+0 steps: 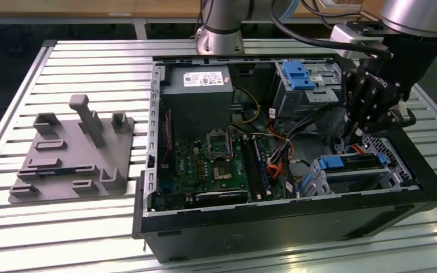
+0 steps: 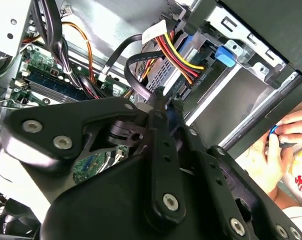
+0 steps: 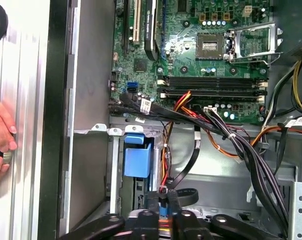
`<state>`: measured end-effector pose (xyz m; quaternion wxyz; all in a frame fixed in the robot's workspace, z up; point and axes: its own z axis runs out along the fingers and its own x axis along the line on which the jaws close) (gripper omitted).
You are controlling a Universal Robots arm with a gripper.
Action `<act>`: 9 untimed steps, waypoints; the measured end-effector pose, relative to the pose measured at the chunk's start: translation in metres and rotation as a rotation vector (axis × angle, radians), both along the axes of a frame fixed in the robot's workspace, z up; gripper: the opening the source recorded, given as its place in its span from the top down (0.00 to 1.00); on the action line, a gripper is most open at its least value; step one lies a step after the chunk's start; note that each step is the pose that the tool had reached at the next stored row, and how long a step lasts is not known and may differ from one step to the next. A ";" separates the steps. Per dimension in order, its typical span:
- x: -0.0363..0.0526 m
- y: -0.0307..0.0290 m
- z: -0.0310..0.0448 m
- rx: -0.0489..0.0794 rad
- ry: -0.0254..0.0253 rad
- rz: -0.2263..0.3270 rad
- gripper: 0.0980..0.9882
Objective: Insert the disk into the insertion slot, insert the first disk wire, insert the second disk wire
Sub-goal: 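Insert the second disk wire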
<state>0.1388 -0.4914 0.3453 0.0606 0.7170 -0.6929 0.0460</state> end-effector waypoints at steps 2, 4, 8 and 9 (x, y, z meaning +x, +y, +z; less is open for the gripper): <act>-0.0002 0.0000 0.0002 -0.010 -0.0034 0.000 0.81; -0.0005 0.0021 0.0001 -0.031 -0.0072 0.000 0.74; -0.0010 0.0093 0.0002 -0.095 -0.0090 0.000 0.74; -0.0010 0.0114 0.0001 -0.110 -0.0089 0.000 0.74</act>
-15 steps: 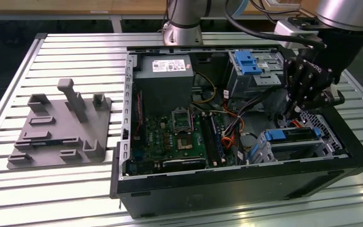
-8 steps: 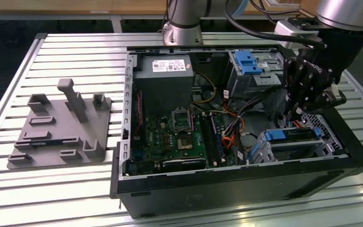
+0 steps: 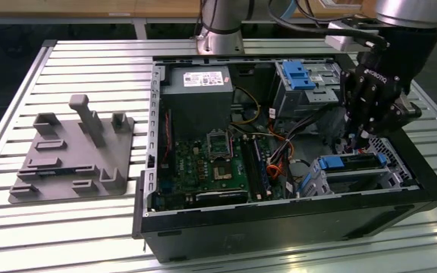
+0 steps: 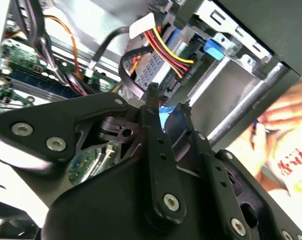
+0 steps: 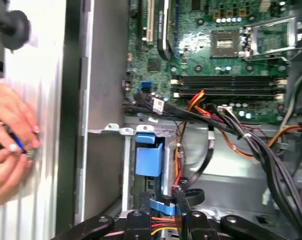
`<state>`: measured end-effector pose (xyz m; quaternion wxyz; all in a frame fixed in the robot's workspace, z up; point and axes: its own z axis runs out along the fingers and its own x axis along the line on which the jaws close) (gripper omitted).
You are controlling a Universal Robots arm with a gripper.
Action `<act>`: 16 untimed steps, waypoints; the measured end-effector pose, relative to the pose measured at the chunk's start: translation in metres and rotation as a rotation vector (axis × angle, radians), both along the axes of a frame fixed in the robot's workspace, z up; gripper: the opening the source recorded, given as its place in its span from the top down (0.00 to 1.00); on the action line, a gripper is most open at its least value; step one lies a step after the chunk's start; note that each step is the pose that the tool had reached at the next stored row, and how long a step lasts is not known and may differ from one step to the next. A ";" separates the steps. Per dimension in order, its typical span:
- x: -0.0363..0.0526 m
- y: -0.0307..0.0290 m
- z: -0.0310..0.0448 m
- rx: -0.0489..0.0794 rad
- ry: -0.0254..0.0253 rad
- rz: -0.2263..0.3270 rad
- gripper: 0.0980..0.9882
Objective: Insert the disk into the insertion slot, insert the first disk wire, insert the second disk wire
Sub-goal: 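Insert the second disk wire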
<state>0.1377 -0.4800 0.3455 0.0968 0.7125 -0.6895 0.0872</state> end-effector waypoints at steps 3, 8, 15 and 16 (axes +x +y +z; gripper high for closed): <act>0.0000 0.0088 0.0002 -0.033 0.0000 0.000 0.74; 0.0000 0.0299 0.0011 -0.072 0.0002 0.000 0.74; -0.0010 0.0389 0.0010 -0.199 0.0010 0.000 0.74; -0.0014 0.0419 0.0006 -0.215 0.0011 0.000 0.74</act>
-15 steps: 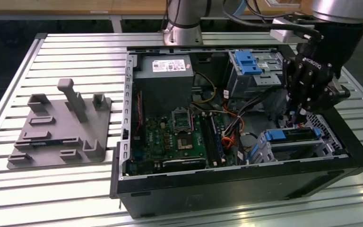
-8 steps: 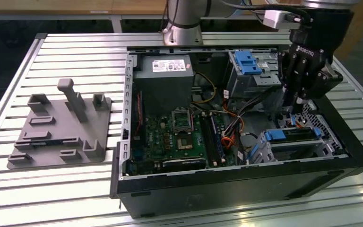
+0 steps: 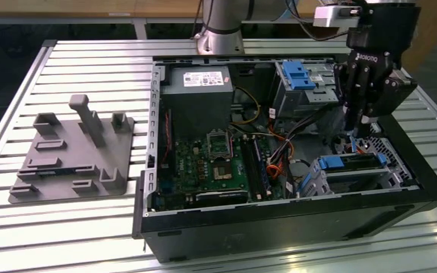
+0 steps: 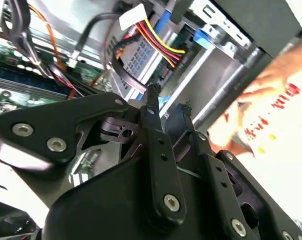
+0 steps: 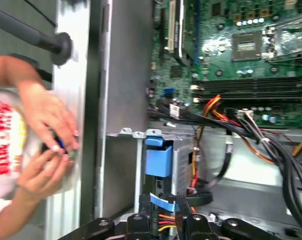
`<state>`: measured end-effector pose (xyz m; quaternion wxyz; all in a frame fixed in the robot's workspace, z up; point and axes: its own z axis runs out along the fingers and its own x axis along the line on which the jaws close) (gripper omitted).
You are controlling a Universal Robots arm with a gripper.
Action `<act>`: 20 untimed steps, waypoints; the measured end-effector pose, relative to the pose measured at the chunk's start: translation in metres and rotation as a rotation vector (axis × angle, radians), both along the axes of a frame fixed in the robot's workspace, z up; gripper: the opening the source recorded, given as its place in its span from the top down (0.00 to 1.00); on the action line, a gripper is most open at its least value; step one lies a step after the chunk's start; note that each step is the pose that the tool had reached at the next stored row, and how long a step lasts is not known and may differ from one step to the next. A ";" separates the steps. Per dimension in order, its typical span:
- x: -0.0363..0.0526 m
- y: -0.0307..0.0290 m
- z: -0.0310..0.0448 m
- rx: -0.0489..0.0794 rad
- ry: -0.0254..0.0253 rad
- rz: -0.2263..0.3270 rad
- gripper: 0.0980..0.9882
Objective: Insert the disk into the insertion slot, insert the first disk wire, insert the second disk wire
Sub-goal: 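Insert the second disk wire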
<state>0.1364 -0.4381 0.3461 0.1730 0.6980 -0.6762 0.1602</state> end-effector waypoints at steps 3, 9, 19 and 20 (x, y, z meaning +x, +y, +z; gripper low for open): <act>-0.0010 0.0118 -0.0013 -0.021 -0.0001 0.000 0.74; -0.0053 0.0209 -0.0043 -0.085 -0.0008 0.000 0.74; -0.0067 0.0209 -0.0143 -0.131 -0.0054 0.000 0.74; -0.0067 0.0210 -0.0149 -0.134 -0.0054 0.000 0.74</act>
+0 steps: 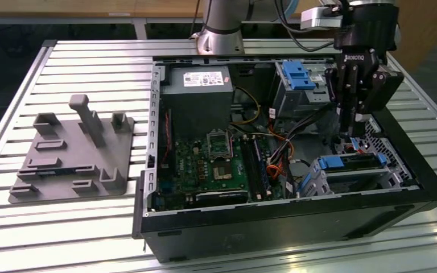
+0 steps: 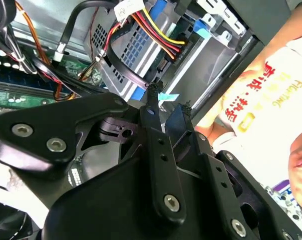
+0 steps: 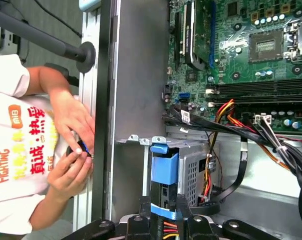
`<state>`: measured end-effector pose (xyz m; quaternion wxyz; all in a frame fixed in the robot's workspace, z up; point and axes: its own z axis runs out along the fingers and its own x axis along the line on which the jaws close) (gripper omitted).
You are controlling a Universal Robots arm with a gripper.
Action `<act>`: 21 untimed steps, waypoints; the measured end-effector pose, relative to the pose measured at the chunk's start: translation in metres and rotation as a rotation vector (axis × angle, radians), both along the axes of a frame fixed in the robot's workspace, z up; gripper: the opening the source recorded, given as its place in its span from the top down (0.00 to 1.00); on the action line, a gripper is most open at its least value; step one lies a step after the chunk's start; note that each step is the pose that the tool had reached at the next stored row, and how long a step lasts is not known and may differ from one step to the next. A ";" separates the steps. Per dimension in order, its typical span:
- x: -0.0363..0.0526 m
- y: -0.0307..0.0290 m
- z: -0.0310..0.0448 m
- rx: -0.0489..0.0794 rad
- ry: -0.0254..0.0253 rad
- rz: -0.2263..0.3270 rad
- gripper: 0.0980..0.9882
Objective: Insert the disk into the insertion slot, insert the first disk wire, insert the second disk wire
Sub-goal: 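Insert the second disk wire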
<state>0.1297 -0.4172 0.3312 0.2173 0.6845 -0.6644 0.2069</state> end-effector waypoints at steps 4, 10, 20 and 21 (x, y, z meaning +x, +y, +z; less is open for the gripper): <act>0.0000 0.0026 -0.0004 -0.001 -0.0002 0.000 0.74; 0.0000 0.0043 -0.0022 -0.010 -0.0004 0.000 0.74; 0.0000 0.0046 -0.0048 -0.016 -0.0004 0.000 0.74; 0.0000 0.0046 -0.0049 -0.017 -0.0005 0.000 0.74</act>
